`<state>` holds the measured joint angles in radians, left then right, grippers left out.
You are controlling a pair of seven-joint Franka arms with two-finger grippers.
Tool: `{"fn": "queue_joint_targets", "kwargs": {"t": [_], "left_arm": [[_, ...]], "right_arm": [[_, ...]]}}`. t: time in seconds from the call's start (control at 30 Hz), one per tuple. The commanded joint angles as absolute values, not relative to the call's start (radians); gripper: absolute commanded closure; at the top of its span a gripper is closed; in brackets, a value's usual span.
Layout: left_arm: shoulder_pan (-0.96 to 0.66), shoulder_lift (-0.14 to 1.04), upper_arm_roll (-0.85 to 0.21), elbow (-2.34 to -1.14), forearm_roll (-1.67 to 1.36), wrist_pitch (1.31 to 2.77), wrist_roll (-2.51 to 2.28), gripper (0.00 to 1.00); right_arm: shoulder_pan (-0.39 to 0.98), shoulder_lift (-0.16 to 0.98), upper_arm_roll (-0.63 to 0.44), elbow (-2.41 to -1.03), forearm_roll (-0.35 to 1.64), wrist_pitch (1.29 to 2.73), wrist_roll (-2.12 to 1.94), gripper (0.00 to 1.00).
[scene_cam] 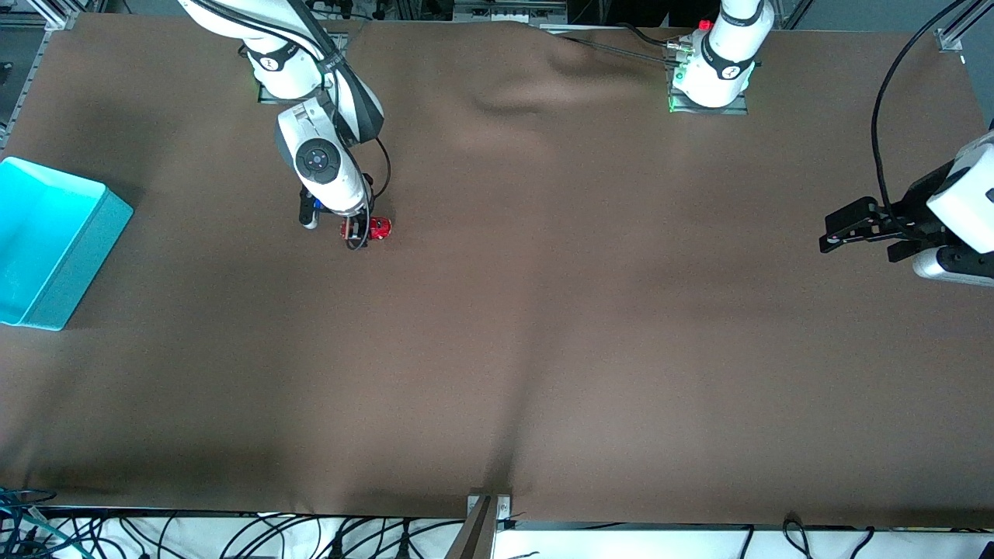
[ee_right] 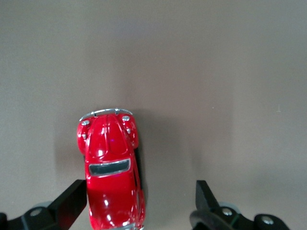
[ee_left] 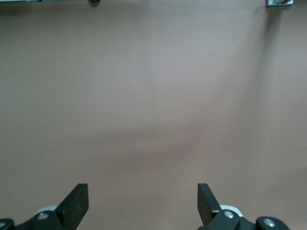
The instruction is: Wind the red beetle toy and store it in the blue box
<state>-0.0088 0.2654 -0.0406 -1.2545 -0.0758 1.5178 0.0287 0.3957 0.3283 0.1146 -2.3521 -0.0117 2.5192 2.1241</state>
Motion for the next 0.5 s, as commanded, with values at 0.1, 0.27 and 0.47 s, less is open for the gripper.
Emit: {"fn": "queue_joint_targets", "kwargs": {"t": [0.1, 0.27, 0.47], "left_arm": [[-0.008, 0.262, -0.031, -1.252, -0.097, 1.506, 0.058, 0.0], [-0.008, 0.262, -0.031, -1.252, -0.097, 1.506, 0.058, 0.0], [-0.008, 0.262, -0.031, -1.252, -0.097, 1.506, 0.06, 0.0]], "right_arm": [[0.399, 0.339, 0.118, -2.37, -0.049, 2.56, 2.175, 0.49], [0.397, 0.339, 0.118, -2.368, -0.048, 2.56, 2.181, 0.75], [0.397, 0.339, 0.118, -2.364, -0.048, 2.559, 2.204, 1.0]]}}
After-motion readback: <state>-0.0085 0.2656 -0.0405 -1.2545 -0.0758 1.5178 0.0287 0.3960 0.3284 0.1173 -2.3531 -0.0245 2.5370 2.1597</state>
